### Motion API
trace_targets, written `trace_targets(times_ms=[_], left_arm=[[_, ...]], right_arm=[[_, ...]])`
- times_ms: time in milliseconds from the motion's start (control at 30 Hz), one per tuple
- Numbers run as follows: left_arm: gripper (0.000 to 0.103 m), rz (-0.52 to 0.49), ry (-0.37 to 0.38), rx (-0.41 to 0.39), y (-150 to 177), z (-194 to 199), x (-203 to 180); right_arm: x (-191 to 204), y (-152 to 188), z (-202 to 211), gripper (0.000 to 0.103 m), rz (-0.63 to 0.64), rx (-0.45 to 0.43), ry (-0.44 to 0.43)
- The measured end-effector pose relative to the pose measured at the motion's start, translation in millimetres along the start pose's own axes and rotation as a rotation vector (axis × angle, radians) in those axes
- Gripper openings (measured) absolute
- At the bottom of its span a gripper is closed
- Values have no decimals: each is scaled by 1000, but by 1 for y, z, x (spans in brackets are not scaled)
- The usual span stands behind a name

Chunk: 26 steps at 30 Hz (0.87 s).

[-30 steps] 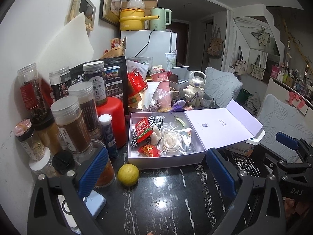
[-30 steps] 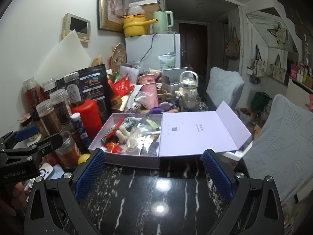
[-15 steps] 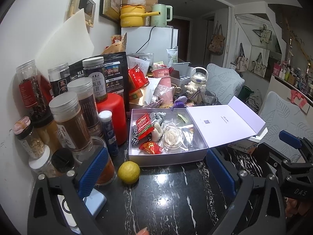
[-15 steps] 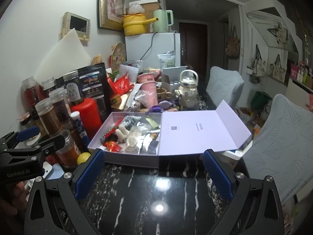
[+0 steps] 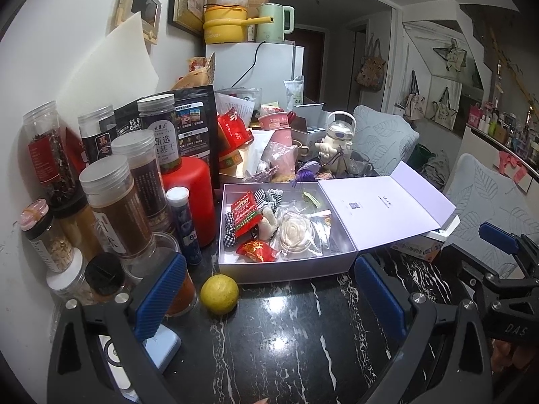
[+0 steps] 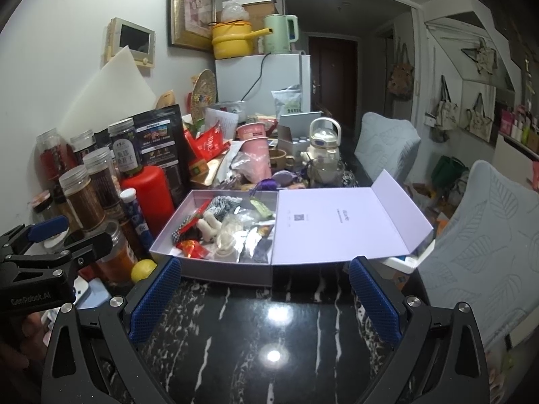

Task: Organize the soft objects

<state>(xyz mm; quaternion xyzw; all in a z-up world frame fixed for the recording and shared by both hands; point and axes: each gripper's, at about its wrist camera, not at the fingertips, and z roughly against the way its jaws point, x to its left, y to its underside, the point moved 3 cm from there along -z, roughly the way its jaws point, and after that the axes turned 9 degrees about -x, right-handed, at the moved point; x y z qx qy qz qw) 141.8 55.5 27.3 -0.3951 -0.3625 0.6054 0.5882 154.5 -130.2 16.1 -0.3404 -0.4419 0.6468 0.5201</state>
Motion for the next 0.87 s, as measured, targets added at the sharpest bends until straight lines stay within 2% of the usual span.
trace_targets(times_ms=[667,867], left_arm=[[102,-38,-21,25,7,-7,-9],[102,-33,-23,63,16,-19,-6]], right_arm=[[-3,8,-1,102,2,21,13],[-8,18,-8,102,-4,50,20]])
